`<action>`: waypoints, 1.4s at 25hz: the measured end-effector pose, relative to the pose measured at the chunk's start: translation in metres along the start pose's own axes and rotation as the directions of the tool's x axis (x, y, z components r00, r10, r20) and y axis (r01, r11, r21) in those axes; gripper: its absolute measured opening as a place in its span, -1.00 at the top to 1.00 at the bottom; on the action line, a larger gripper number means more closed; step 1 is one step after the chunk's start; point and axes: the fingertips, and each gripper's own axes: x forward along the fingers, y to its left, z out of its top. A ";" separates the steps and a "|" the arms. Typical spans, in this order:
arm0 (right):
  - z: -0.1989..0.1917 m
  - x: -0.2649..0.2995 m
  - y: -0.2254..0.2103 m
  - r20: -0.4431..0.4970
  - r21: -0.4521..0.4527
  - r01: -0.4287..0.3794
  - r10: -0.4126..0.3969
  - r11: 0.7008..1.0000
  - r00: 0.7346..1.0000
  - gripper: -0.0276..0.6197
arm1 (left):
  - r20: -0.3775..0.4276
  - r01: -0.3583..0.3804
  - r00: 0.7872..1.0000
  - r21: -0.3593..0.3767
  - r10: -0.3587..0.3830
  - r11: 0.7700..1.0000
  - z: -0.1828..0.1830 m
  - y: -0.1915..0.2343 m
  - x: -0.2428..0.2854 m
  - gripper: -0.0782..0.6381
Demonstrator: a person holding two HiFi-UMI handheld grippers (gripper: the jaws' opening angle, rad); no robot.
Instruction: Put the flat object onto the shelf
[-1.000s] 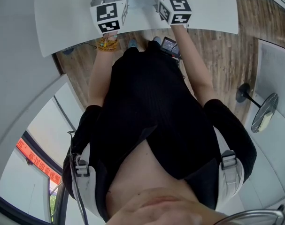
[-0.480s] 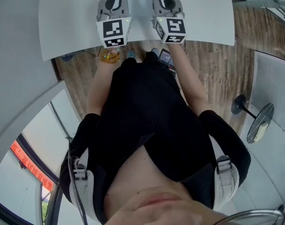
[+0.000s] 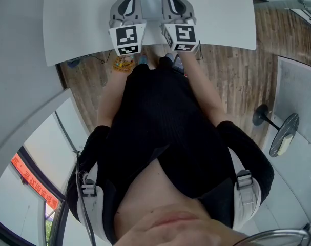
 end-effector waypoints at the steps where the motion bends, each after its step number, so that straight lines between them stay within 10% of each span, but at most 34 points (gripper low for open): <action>1: 0.000 0.000 0.002 -0.001 0.000 -0.004 0.004 1.000 1.000 0.77 | -0.002 -0.001 1.000 0.002 0.001 1.000 -0.002 0.000 0.000 0.73; 35: -0.020 0.001 0.003 -0.054 -0.017 0.002 -0.003 1.000 0.999 0.79 | -0.037 -0.004 0.999 0.010 0.005 1.000 -0.020 -0.002 -0.002 0.73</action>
